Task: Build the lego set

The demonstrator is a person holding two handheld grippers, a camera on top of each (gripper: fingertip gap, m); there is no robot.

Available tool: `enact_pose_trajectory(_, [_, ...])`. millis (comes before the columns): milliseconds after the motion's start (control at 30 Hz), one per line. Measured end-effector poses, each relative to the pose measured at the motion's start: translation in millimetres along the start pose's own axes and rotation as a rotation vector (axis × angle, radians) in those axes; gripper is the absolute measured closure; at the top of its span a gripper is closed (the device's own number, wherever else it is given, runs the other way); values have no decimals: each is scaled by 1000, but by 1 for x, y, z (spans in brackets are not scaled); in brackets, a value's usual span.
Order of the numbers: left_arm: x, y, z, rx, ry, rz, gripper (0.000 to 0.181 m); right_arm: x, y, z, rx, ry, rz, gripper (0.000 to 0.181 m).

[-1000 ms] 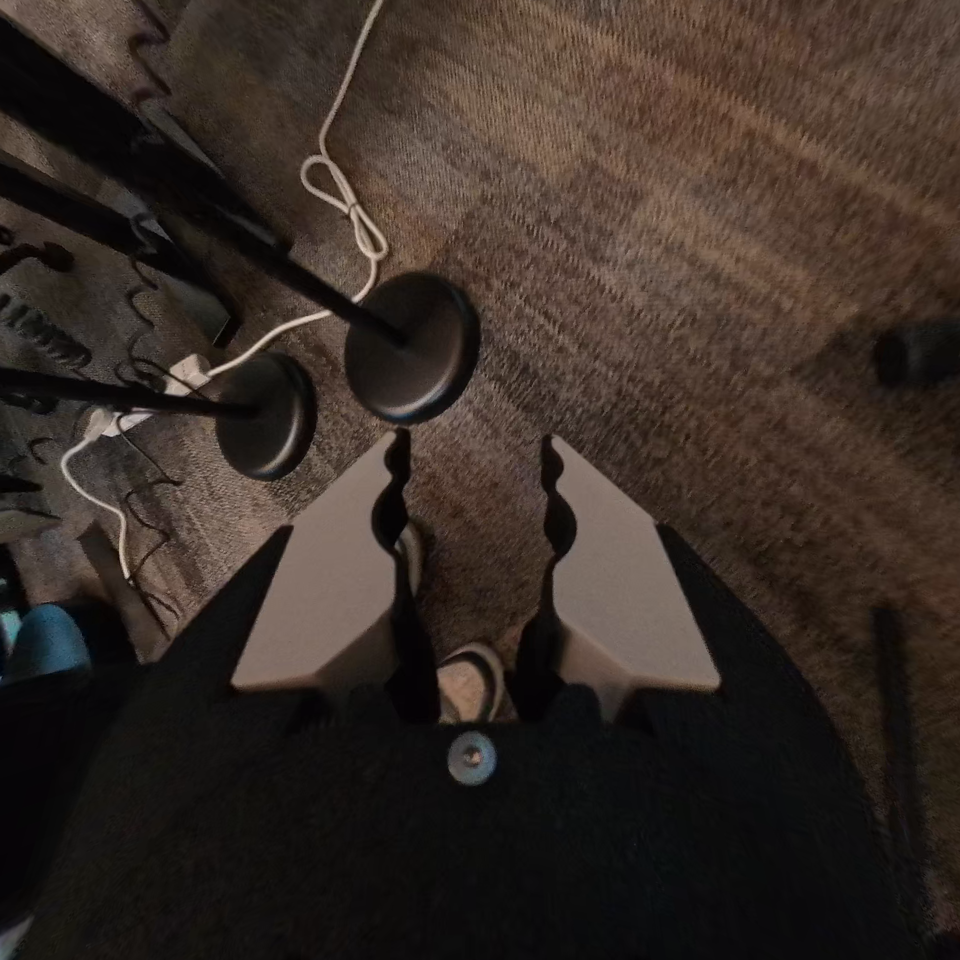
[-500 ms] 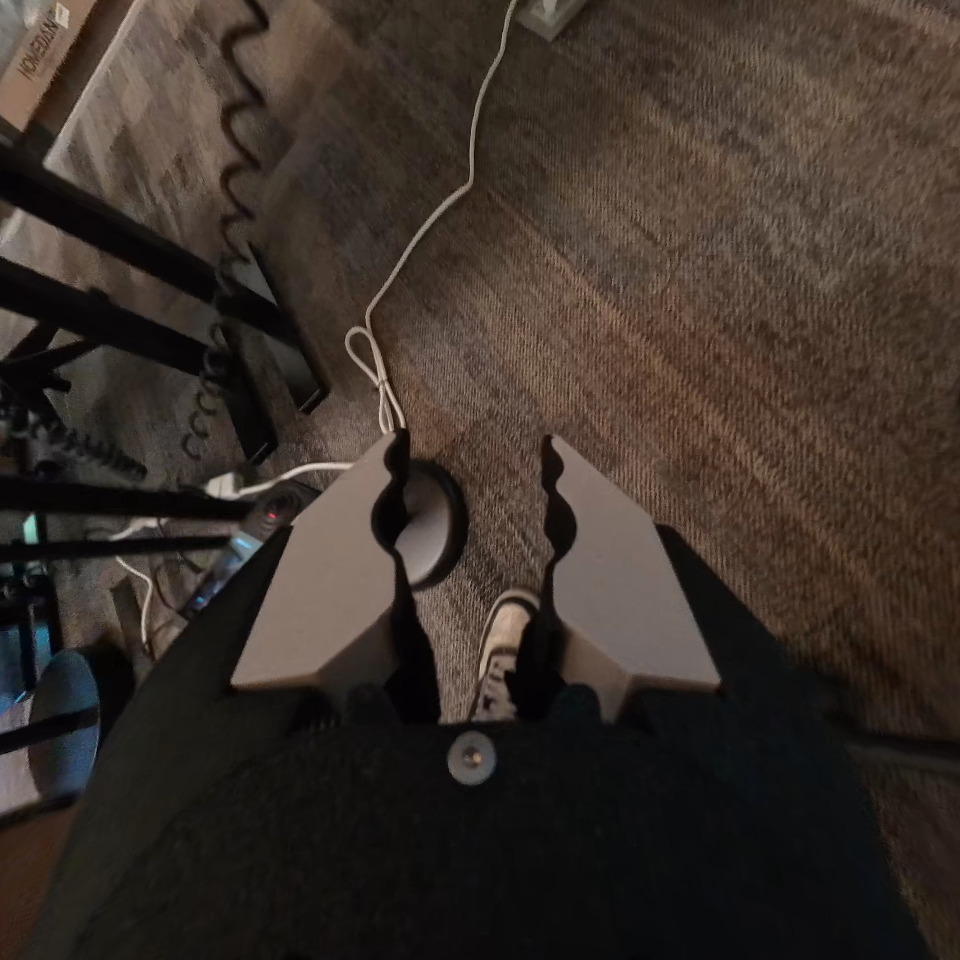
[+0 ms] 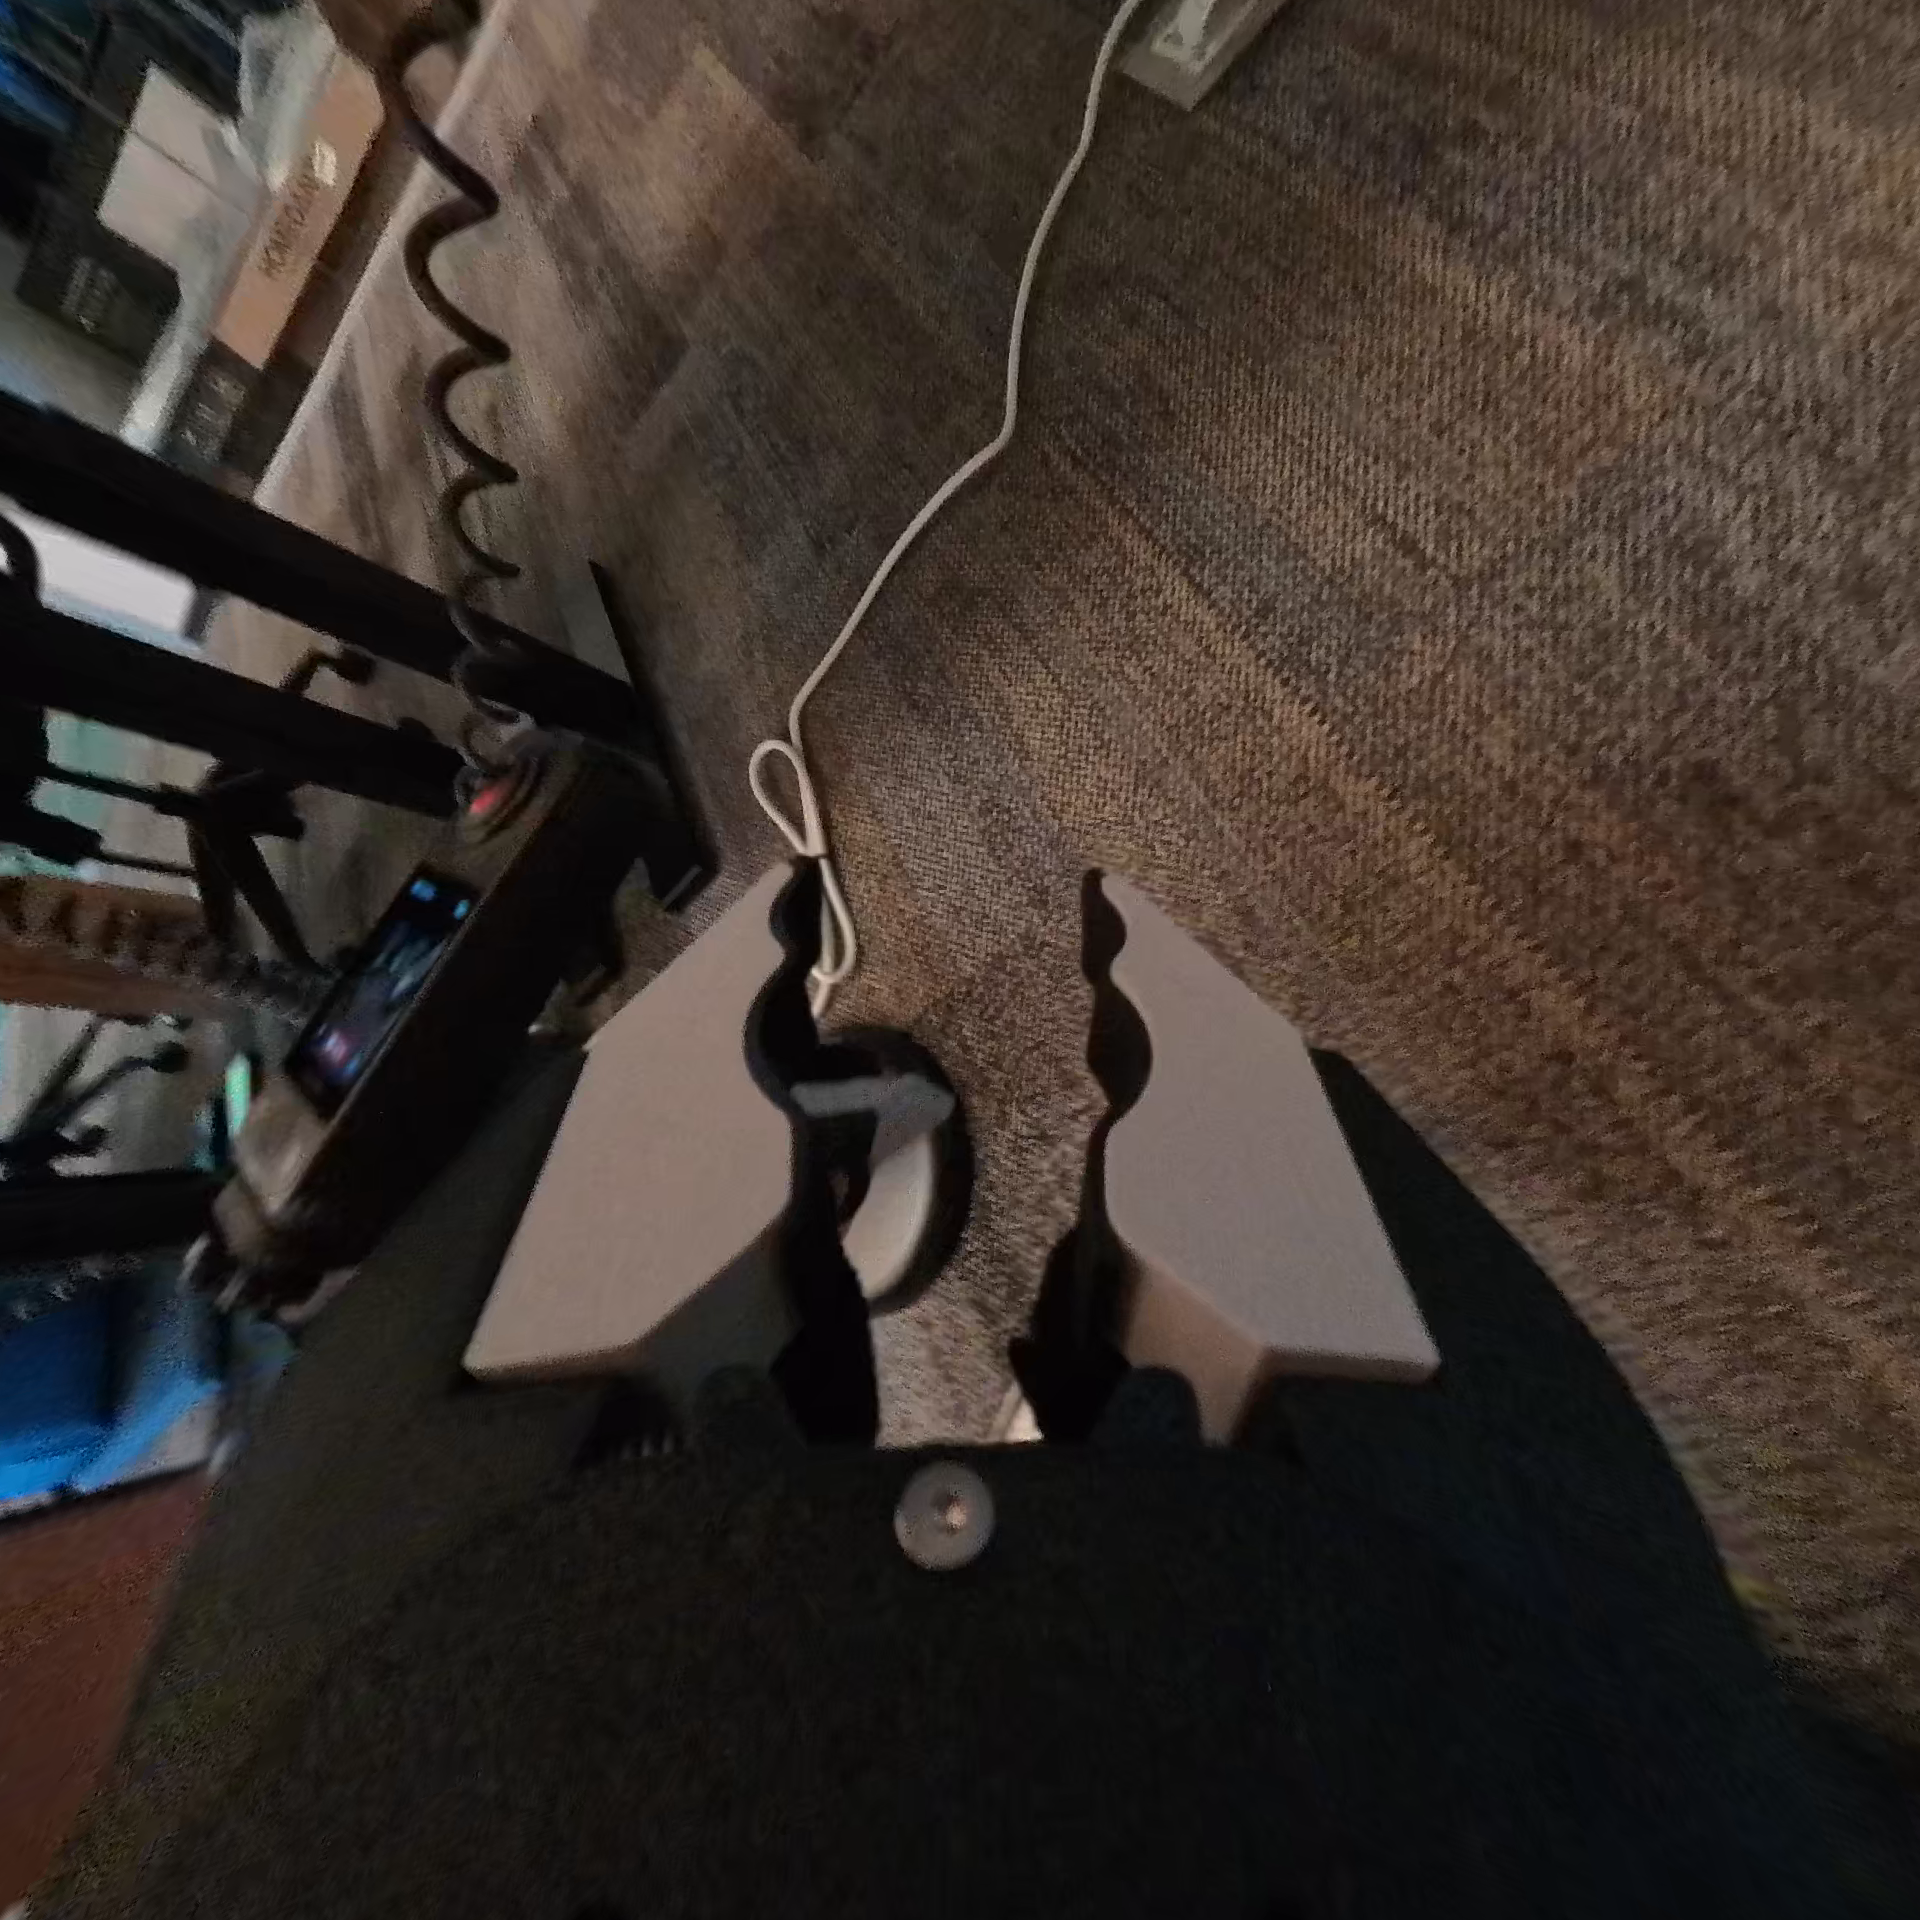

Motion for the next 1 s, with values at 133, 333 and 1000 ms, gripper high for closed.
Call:
enact_pose_trajectory(133, [19,17,75,122,126,-11,149,-54,0,22,41,106,45,134])
enact_pose_trajectory(333, [-3,37,170,63,13,189,139,-106,-4,44,112,0,238,134])
enact_pose_trajectory(1000, [-74,20,235,171,185,196,123,-107,29,70,196,-79,289,134])
Point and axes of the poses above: each gripper's, where its closed fingertips meet, y out along the fingers, x out of its top, z = x × y across the jaws, the point moved 4 cm from there along -y, back along the fingers, and after that the axes turned 3 degrees about -y, right-handed, at the moved point
